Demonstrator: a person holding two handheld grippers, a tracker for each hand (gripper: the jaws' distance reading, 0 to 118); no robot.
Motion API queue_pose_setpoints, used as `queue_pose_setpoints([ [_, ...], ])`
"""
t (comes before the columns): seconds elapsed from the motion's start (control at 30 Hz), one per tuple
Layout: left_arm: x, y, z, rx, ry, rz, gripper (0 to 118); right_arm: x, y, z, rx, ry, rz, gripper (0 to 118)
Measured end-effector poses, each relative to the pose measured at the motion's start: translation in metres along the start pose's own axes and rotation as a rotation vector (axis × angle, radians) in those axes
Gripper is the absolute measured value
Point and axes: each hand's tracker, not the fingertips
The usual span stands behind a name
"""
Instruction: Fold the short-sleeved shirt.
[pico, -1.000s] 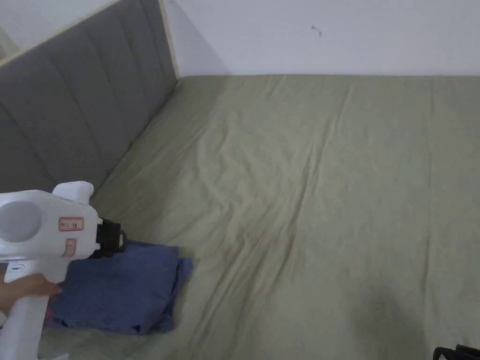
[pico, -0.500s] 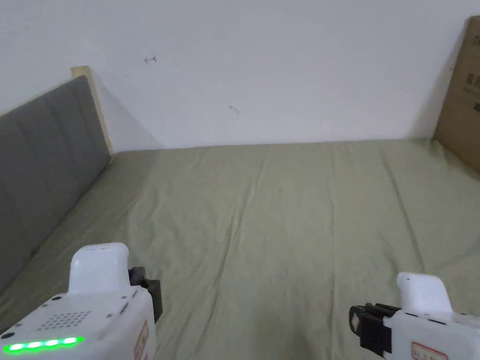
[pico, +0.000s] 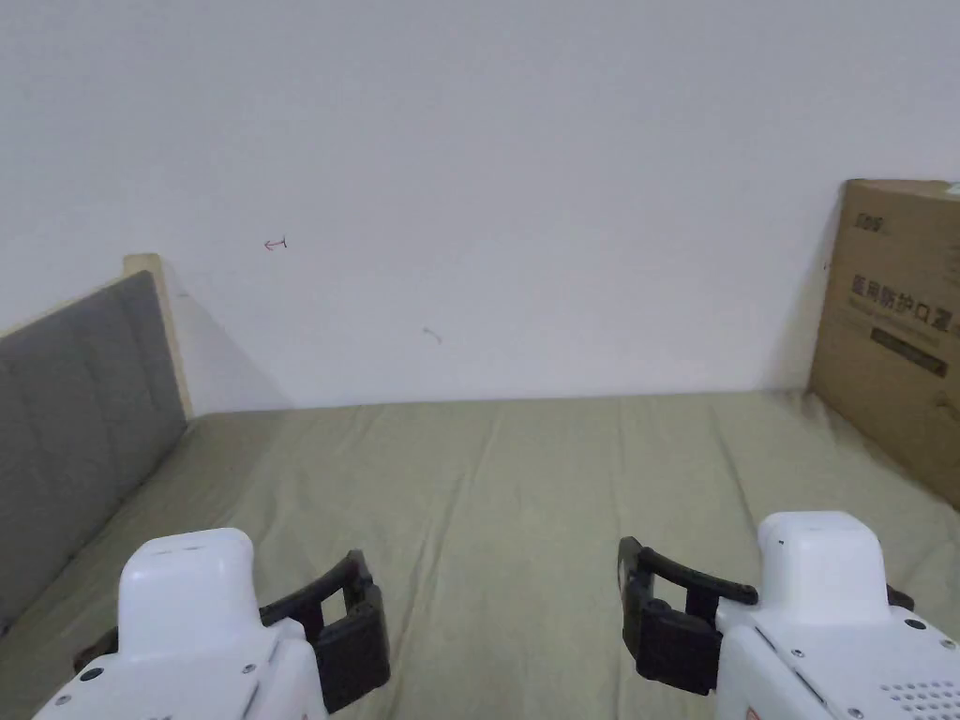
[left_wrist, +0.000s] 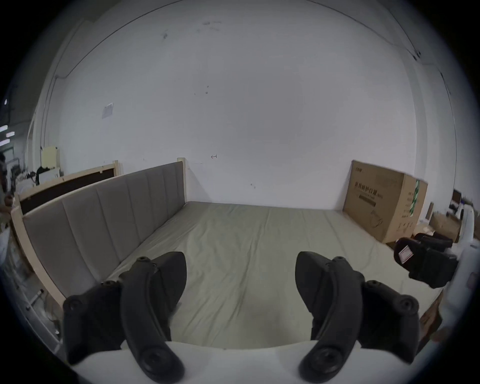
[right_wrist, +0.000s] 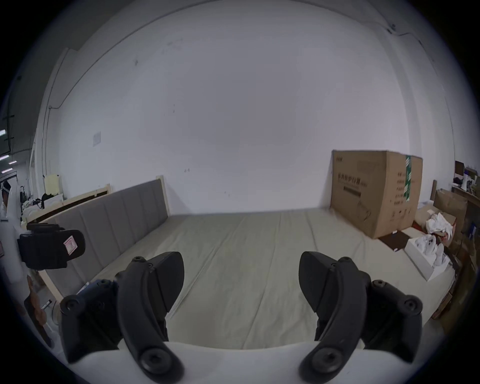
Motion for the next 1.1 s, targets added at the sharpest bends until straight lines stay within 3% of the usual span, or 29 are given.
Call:
queue_pose_setpoints([
  [0.13, 0.003, 0.006, 0.003, 0.037, 0.019, -0.042, 107, 0.000, 0.001, 0.005, 0.048, -0.015, -0.002, 106],
  [0.33, 0.015, 0.004, -0.003, -0.044, 0.013, -0.205, 106, 0.000, 0.001, 0.000, 0.026, -0.019, 0.021, 106],
  [0.53, 0.025, -0.006, -0.008, -0.093, 0.114, -0.161, 107, -0.002, -0.003, -0.008, -0.017, -0.025, 0.035, 106],
  [0.67, 0.021, -0.005, -0.009, -0.092, 0.084, -0.121, 107, -0.005, -0.008, -0.011, -0.027, -0.052, 0.073, 106],
  [0.87, 0.023, -0.005, -0.011, -0.037, 0.077, -0.202, 106, -0.002, -0.011, -0.015, -0.046, -0.047, 0.053, 106],
  [1.1, 0.024, -0.004, -0.014, -0.024, 0.054, -0.178, 106, -0.002, -0.011, -0.018, -0.048, -0.043, 0.051, 106],
])
